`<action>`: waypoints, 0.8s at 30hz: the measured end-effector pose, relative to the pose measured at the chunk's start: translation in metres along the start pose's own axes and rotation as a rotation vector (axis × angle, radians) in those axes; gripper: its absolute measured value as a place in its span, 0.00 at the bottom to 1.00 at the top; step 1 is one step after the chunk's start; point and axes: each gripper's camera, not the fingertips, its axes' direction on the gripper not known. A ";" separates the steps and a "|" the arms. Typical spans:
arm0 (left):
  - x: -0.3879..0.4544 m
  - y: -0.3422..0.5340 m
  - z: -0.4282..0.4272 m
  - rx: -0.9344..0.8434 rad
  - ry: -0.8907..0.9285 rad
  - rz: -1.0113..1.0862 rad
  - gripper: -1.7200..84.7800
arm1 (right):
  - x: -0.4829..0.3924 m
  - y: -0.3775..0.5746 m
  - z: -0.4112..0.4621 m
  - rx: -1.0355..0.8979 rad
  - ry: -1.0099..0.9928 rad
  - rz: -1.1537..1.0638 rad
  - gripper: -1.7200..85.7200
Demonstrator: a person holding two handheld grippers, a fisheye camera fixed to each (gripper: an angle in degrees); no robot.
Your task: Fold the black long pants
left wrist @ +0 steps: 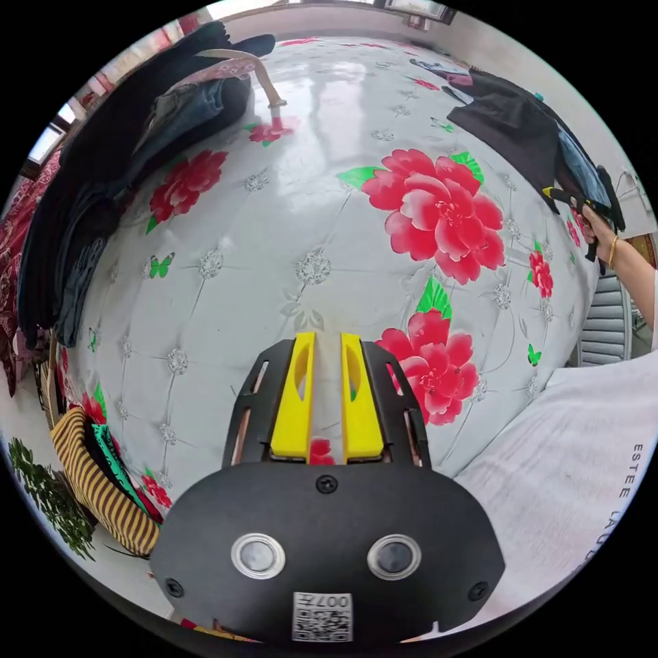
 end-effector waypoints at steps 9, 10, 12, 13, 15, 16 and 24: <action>-0.014 0.067 -0.048 0.163 0.086 -0.058 0.10 | -0.142 0.039 -0.073 0.232 -0.522 -0.246 0.02; -0.021 0.079 -0.055 0.188 0.093 -0.076 0.10 | -0.186 0.048 -0.089 0.226 -0.602 -0.370 0.02; -0.034 0.097 -0.065 0.218 0.102 -0.123 0.09 | -0.260 0.072 -0.114 0.184 -0.768 -0.617 0.02; -0.044 0.111 -0.070 0.240 0.107 -0.167 0.09 | -0.316 0.099 -0.127 0.109 -0.870 -0.831 0.02; -0.061 0.133 -0.076 0.267 0.114 -0.243 0.09 | -0.398 0.153 -0.141 -0.074 -1.034 -1.139 0.02; -0.073 0.148 -0.079 0.284 0.122 -0.303 0.09 | -0.443 0.196 -0.146 -0.175 -1.128 -1.288 0.02; -0.130 0.271 -0.088 0.311 0.105 -0.619 0.06 | -0.475 0.274 -0.108 -0.340 -0.890 -1.473 0.03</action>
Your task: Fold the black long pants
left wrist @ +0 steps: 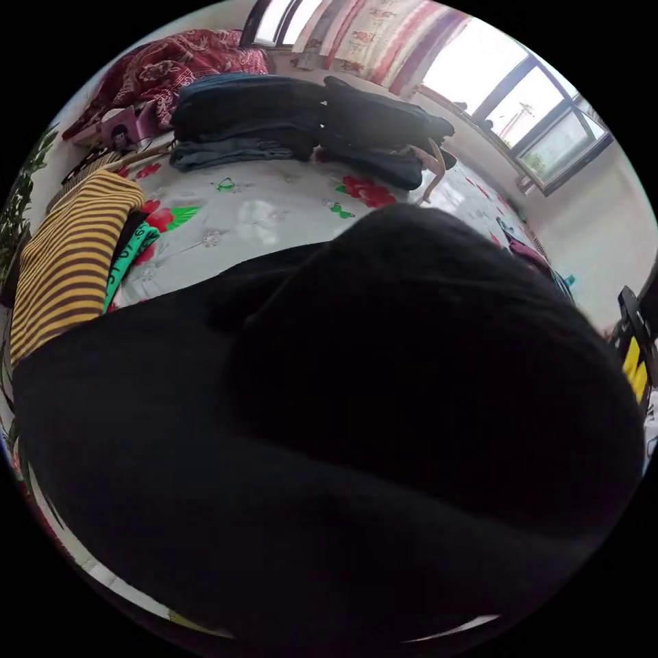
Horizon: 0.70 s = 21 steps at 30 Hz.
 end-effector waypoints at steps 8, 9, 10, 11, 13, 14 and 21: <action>-0.053 0.021 -0.091 0.094 -0.439 -0.115 0.02 | 0.060 0.255 -0.123 0.484 0.396 0.932 0.06; -0.055 0.010 -0.110 0.147 -0.475 -0.134 0.02 | 0.057 0.274 -0.132 0.504 0.445 0.988 0.07; -0.047 -0.007 -0.125 0.197 -0.492 -0.106 0.02 | 0.049 0.307 -0.149 0.543 0.542 1.088 0.07; -0.039 -0.017 -0.131 0.221 -0.500 -0.074 0.02 | 0.042 0.335 -0.163 0.569 0.638 1.174 0.08; 0.013 -0.067 -0.133 0.291 -0.478 0.118 0.04 | 0.036 0.368 -0.178 0.578 0.752 1.273 0.08; 0.029 -0.081 -0.128 0.295 -0.448 0.175 0.05 | 0.036 0.384 -0.184 0.573 0.811 1.325 0.09; 0.321 -0.209 0.055 -0.019 0.058 0.894 0.12 | 0.080 0.408 -0.176 0.464 0.837 1.413 0.10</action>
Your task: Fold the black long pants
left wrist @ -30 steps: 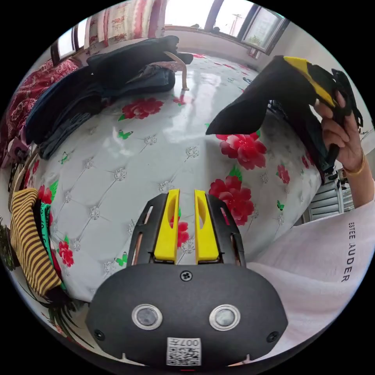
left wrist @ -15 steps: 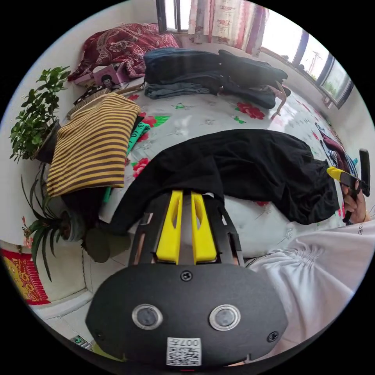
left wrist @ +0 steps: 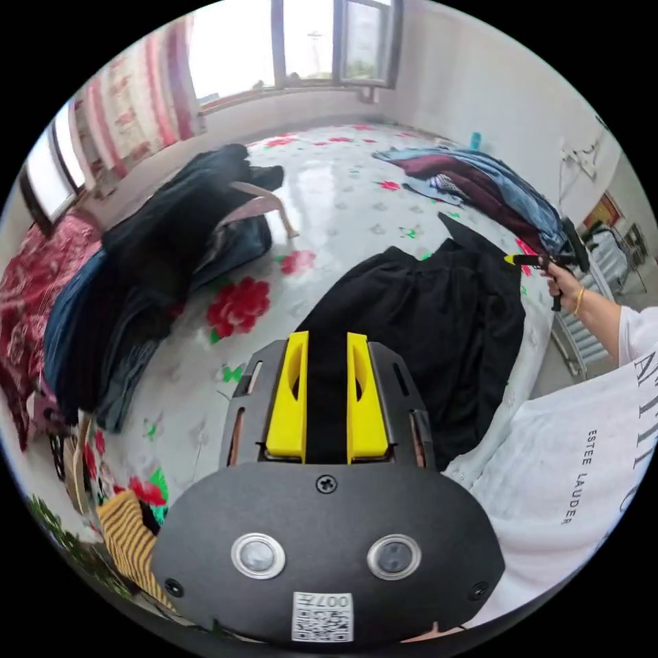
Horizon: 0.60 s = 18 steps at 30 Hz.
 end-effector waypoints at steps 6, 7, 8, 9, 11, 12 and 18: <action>0.109 -0.130 0.152 -0.313 -0.026 0.293 0.11 | -0.036 0.053 0.027 -0.010 0.112 -0.060 0.10; 0.109 -0.135 0.148 -0.244 -0.067 0.264 0.09 | -0.042 0.069 0.026 -0.002 0.121 -0.059 0.10; 0.107 -0.136 0.150 -0.258 -0.082 0.233 0.08 | -0.050 0.085 0.024 0.006 0.130 -0.066 0.10; 0.102 -0.134 0.147 -0.251 -0.080 0.192 0.06 | -0.054 0.093 0.023 0.013 0.136 -0.070 0.10; 0.087 -0.116 0.144 -0.274 -0.186 0.151 0.05 | -0.069 0.123 0.021 0.057 0.162 -0.082 0.09; 0.067 -0.096 0.142 -0.314 -0.295 0.089 0.04 | -0.072 0.128 0.021 0.068 0.168 -0.084 0.09; -0.087 0.112 0.080 -0.540 -0.446 -0.736 0.04 | -0.106 0.105 0.036 0.119 0.187 -0.122 0.08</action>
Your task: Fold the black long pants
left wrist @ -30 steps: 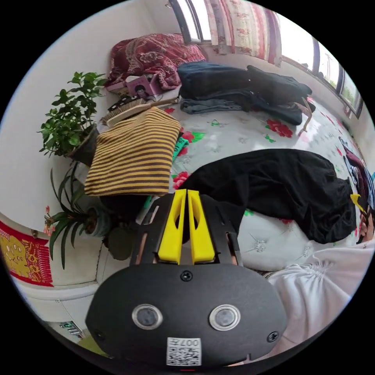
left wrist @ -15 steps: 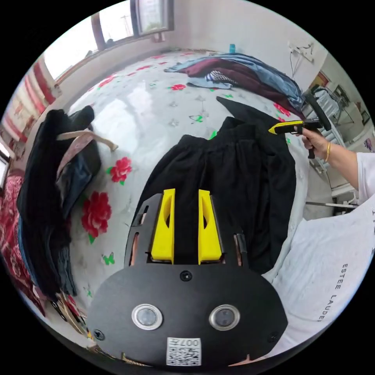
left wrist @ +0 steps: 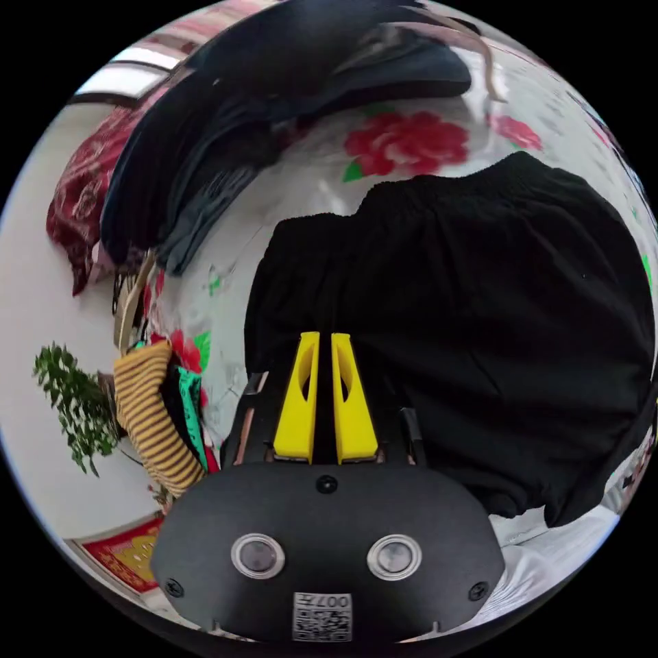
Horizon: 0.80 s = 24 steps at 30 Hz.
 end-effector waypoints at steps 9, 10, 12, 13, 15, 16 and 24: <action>0.011 0.098 0.010 -0.023 -0.082 -0.100 0.03 | -0.115 -0.253 0.083 -0.168 0.031 -0.166 0.06; 0.021 0.101 0.010 -0.020 -0.122 -0.077 0.02 | -0.129 -0.267 0.078 -0.150 0.060 -0.159 0.05; 0.031 0.102 0.011 -0.024 -0.156 -0.036 0.02 | -0.149 -0.271 0.059 -0.061 0.030 -0.184 0.04; 0.033 0.104 0.012 -0.024 -0.155 -0.032 0.02 | -0.160 -0.264 0.045 -0.007 -0.045 -0.207 0.04; 0.033 0.108 0.013 -0.010 -0.142 -0.037 0.01 | -0.172 -0.240 0.033 0.016 -0.172 -0.230 0.05; 0.033 0.110 0.014 0.011 -0.139 -0.037 0.01 | -0.179 -0.217 0.033 -0.015 -0.251 -0.248 0.05; 0.036 0.111 0.027 0.024 -0.167 -0.008 0.02 | -0.138 -0.218 0.041 0.014 -0.095 -0.169 0.09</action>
